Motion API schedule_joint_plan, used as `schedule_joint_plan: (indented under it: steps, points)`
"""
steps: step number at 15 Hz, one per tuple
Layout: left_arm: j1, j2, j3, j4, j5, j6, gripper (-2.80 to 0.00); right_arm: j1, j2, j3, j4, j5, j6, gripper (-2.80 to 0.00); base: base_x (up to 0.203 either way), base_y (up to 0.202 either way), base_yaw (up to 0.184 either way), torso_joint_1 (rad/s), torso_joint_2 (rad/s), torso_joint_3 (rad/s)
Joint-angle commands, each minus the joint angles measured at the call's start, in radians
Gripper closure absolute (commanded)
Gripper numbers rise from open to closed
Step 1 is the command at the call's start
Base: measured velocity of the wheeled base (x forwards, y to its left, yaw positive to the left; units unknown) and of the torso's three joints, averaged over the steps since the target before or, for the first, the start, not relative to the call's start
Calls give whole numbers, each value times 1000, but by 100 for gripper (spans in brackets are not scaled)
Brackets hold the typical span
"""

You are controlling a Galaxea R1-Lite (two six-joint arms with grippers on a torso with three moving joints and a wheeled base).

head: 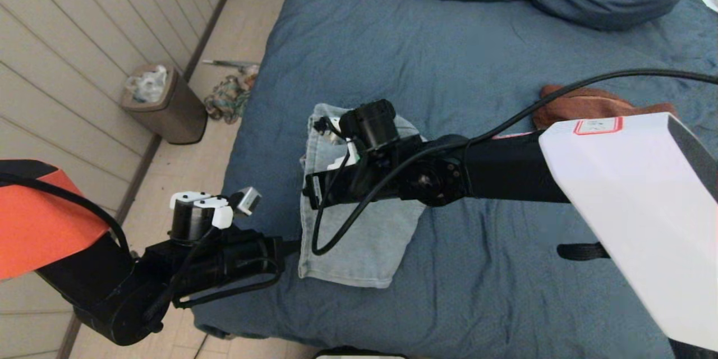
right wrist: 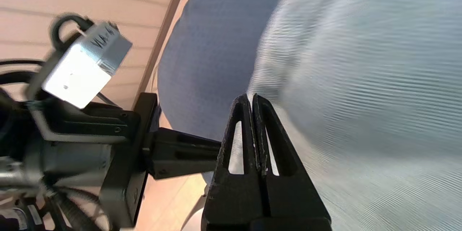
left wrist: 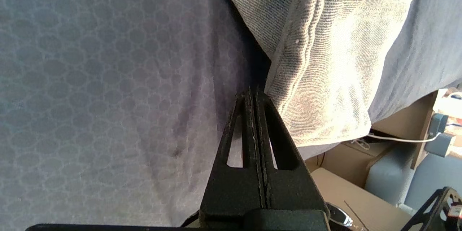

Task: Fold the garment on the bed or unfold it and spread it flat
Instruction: Fold the blue shorts

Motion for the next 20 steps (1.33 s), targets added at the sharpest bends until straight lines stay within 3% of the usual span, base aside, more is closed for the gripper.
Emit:
schedule_joint_plan:
  steps: [1,4,7,12,13,16,20]
  points:
    - [0,-8,2,-6,-1,-3,0,-33,-91,45,-2,0,1,0,0,0,0,0,0,0]
    - [3,-63,6,-5,0,-6,0,-82,-235,115,-7,-3,-2,0,0,0,0,0,0,0]
    - [11,-105,14,2,0,-8,0,-183,-342,199,-8,-4,0,0,0,0,0,0,0,0]
    - [11,-89,14,-1,0,-8,0,-214,-280,174,-17,1,29,0,0,0,0,0,0,0]
    - [11,-82,13,-3,1,-8,0,-213,-270,161,-25,0,28,-280,0,0,0,0,0,0]
    - [11,-80,11,-6,2,-8,0,-204,-162,55,-91,-4,8,-280,0,0,0,0,0,0]
    - [11,-54,7,-10,2,-7,0,-167,-60,-23,-141,-54,-91,-280,0,0,0,0,0,0]
